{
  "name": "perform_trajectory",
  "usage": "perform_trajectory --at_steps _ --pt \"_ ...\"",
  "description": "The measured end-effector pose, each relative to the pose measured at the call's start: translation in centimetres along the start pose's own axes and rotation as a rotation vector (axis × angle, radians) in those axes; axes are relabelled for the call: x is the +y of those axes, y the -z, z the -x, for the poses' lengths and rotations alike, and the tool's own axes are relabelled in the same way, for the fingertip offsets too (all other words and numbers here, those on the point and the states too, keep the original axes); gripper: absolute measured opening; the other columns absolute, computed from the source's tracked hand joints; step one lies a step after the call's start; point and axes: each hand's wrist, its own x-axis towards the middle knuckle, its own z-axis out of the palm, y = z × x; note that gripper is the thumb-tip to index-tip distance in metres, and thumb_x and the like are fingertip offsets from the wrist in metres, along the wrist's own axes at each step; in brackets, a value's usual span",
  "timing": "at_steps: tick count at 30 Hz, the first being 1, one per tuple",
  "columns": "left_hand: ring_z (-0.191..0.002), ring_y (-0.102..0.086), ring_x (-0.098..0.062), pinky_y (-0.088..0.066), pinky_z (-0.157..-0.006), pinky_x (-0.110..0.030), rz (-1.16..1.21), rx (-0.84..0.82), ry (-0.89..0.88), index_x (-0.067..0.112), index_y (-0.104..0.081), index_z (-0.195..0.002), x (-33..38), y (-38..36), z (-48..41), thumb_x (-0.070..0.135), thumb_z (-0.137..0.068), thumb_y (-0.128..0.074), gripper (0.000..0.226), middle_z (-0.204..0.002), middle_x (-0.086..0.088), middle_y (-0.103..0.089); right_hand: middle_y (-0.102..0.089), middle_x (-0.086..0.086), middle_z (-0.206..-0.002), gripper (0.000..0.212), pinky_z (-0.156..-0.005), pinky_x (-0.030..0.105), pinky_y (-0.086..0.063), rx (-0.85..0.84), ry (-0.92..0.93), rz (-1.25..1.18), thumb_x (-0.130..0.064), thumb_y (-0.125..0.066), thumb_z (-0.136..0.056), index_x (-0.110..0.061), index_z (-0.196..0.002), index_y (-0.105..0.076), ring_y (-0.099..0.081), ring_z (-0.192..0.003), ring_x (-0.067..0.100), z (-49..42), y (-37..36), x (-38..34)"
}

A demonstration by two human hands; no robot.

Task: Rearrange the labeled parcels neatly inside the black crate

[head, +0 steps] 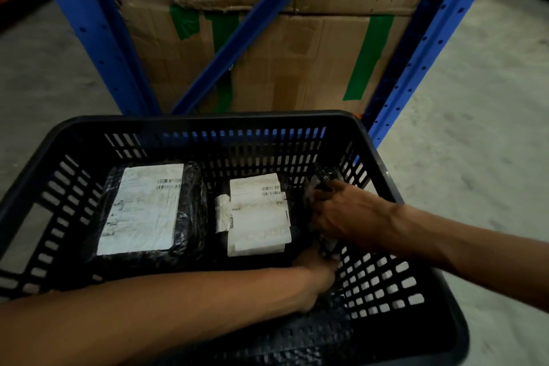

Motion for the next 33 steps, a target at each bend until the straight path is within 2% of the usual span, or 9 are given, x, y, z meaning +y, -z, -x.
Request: perform_trajectory --at_steps 3,7,10,13,17,21,26,30,33 --pt "-0.117 -0.06 -0.024 -0.046 -0.093 -0.025 -0.275 -0.082 0.026 0.015 -0.059 -0.132 -0.8 1.7 2.5 0.055 -0.094 -0.047 0.057 -0.13 -0.01 -0.06 -0.066 -0.005 -0.125 0.034 -0.113 0.044 -0.033 -0.016 0.155 -0.289 -0.03 -0.052 -0.088 -0.03 -0.122 -0.059 -0.058 -0.124 0.02 2.0 2.4 2.0" --pt "-0.104 -0.053 -0.014 -0.039 -0.082 -0.028 -0.487 -0.077 -0.12 0.031 -0.051 -0.094 -2.4 5.8 7.9 0.083 -0.078 -0.03 0.059 -0.103 0.007 -0.049 -0.069 -0.012 -0.115 0.043 -0.092 0.032 -0.054 -0.096 0.2 -1.049 -0.028 -0.072 -0.084 -0.04 -0.123 -0.057 -0.065 -0.106 0.008 4.8 5.0 4.8" --pt "-0.093 -0.057 0.012 -0.045 -0.089 -0.018 -0.205 0.096 -0.241 0.035 -0.061 -0.092 -1.6 8.9 11.9 0.091 -0.067 -0.032 0.068 -0.096 0.019 -0.062 -0.071 0.0 -0.115 0.032 -0.084 0.035 -0.059 -0.001 0.136 -1.535 -0.036 -0.067 -0.091 -0.032 -0.122 -0.06 -0.069 -0.106 0.018 5.3 5.1 6.2" --pt "-0.075 -0.059 0.032 -0.044 -0.071 0.001 0.159 0.152 -0.297 0.068 -0.066 -0.079 0.2 11.7 13.5 0.076 -0.071 -0.046 0.023 -0.078 0.046 -0.066 -0.074 0.006 -0.118 0.036 -0.09 0.039 -0.057 0.046 -0.092 -1.987 -0.045 -0.056 -0.095 -0.022 -0.12 -0.066 -0.071 -0.107 0.018 3.8 4.5 6.3" --pt "-0.087 -0.077 -0.005 -0.056 -0.081 -0.031 0.486 0.214 -0.277 0.044 -0.08 -0.091 1.2 14.6 10.9 0.064 -0.079 -0.059 0.031 -0.096 0.013 -0.081 -0.075 0.013 -0.117 0.054 -0.077 0.041 -0.062 -0.005 -0.562 -2.451 -0.055 -0.05 -0.095 -0.013 -0.124 -0.067 -0.074 -0.1 0.028 0.4 4.3 4.7" --pt "-0.101 -0.073 -0.023 -0.056 -0.095 -0.041 0.434 0.489 -0.205 0.018 -0.072 -0.114 1.8 15.5 5.8 0.046 -0.091 -0.061 0.037 -0.109 -0.001 -0.077 -0.075 0.014 -0.115 0.05 -0.08 0.039 -0.057 0.12 -0.694 -2.569 -0.054 -0.054 -0.094 -0.013 -0.117 -0.071 -0.071 -0.107 0.031 -2.1 4.8 3.8" --pt "-0.124 -0.052 -0.027 -0.04 -0.092 -0.028 0.206 0.507 -0.017 0.008 -0.045 -0.14 1.9 16.4 1.0 0.045 -0.1 -0.043 0.055 -0.141 -0.008 -0.051 -0.082 0.008 -0.09 0.029 -0.06 0.034 -0.063 0.303 -0.675 -2.363 -0.006 -0.078 -0.081 -0.011 -0.109 -0.071 -0.079 -0.078 0.023 -4.5 3.7 0.7" --pt "-0.124 -0.055 -0.026 -0.042 -0.087 -0.025 -0.098 0.531 0.041 0.005 -0.036 -0.146 0.9 15.7 -0.5 0.021 -0.103 -0.041 0.047 -0.144 -0.01 -0.052 -0.047 0.007 -0.15 0.079 -0.117 0.048 -0.033 0.275 -0.668 -1.965 -0.041 -0.062 -0.093 -0.017 -0.155 -0.019 -0.041 -0.141 0.031 -7.5 1.1 -3.8" --pt "-0.125 -0.057 -0.028 -0.048 -0.096 -0.03 -0.055 0.557 0.04 0.004 -0.038 -0.144 1.4 15.8 -0.7 0.018 -0.101 -0.044 0.045 -0.14 -0.012 -0.057 -0.062 -0.003 -0.131 0.078 -0.103 0.036 -0.051 0.272 -0.639 -2.013 -0.037 -0.069 -0.09 -0.013 -0.152 -0.029 -0.061 -0.124 0.016 -8.2 0.3 -2.4"
